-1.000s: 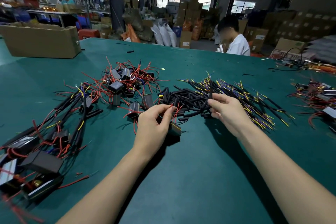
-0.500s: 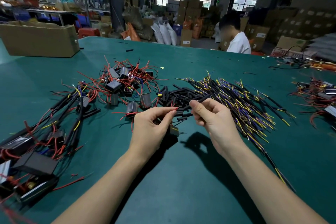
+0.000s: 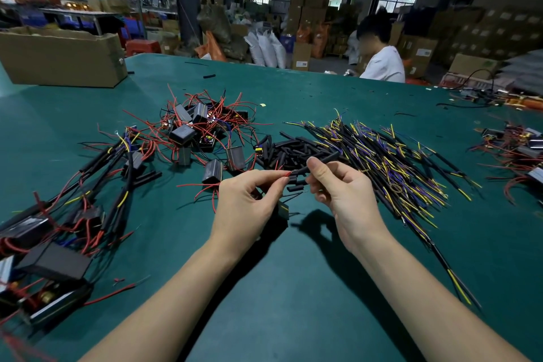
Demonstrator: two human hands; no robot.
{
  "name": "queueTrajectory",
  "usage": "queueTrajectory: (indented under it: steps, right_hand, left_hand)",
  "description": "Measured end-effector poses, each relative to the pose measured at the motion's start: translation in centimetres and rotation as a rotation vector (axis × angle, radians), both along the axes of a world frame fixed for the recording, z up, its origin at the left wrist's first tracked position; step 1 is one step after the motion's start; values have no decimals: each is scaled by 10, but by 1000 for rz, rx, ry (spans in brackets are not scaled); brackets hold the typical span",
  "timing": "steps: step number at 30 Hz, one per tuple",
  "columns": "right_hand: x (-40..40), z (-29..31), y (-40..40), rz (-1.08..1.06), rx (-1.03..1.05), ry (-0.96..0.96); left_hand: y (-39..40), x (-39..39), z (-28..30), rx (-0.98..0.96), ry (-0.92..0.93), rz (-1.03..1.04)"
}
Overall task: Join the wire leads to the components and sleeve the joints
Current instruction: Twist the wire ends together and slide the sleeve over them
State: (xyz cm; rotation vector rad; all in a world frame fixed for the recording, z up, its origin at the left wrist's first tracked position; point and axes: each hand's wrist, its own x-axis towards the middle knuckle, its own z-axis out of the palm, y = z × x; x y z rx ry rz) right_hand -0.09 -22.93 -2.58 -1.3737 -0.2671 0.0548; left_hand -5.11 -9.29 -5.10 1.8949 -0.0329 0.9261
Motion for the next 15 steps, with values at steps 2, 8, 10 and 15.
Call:
queueTrajectory:
  steps: [2,8,10,15]
  right_hand:
    - [1,0,0,-34,12,-3]
    - [0,-2,2,-49,10,-17]
    - [-1,-2,4,-45,4,-30]
    - [-2,-2,4,-56,22,-35]
  left_hand:
    - [0,0,1,10,-5,6]
    - [0,-1,1,60,-30,29]
    - [0,-1,1,85,-47,39]
    - [0,-1,1,105,-64,51]
